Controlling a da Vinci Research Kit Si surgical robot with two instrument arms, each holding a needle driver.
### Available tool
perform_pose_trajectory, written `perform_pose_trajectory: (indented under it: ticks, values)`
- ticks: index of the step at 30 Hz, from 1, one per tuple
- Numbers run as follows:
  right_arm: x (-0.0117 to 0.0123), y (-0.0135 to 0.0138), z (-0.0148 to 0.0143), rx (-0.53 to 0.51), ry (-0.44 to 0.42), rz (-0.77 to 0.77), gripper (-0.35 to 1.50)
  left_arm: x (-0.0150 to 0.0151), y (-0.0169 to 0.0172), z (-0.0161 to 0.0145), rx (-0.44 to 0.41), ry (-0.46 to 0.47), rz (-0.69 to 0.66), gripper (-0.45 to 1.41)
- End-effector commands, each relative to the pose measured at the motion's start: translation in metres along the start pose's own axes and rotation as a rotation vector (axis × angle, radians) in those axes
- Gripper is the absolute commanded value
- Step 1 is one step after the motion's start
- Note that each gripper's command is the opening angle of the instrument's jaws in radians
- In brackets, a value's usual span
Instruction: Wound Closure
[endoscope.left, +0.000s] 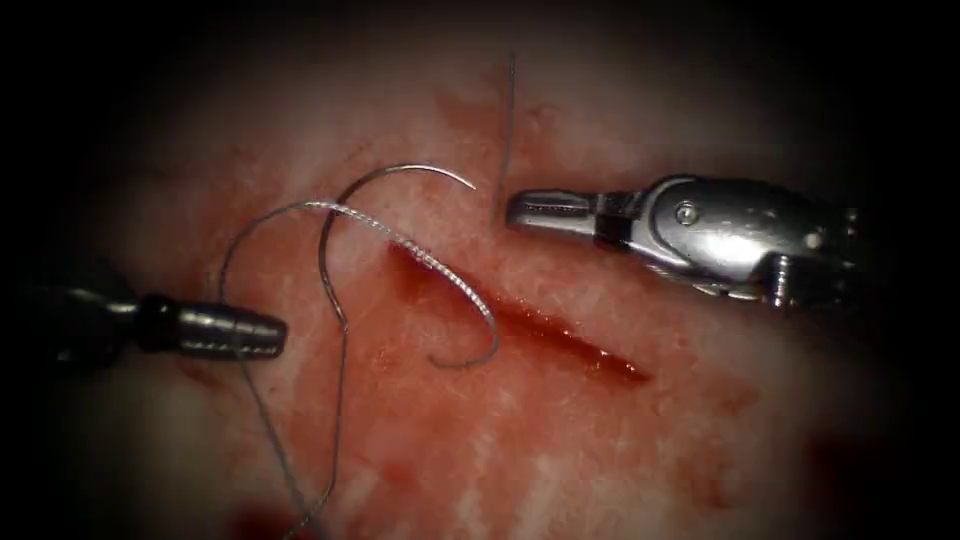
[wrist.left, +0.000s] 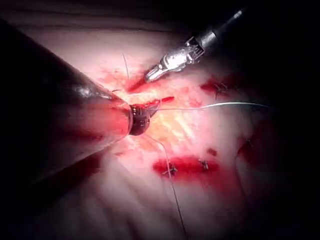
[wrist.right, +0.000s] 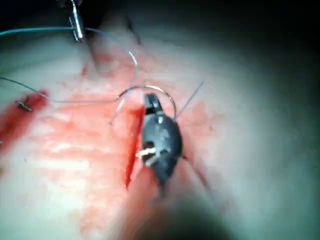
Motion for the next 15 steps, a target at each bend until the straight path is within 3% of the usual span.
perform_pose_trajectory:
  ticks: [1, 6, 15]
  values:
    - [-0.0019, -0.0007, 0.0019, 0.008, -0.006, -0.014, -0.35, 0.0, 0.0006, 0.001, -0.001, 0.003, 0.0, -0.35]
    - [-0.004, -0.0023, 0.0041, 0.035, -0.012, -0.034, -0.35, -0.001, 0.0009, 0.0037, 0.0, -0.005, 0.008, -0.35]
    - [-0.0016, -0.0041, 0.0047, 0.063, 0.032, -0.003, -0.35, -0.0049, 0.005, 0.0065, -0.007, -0.007, -0.031, -0.35]
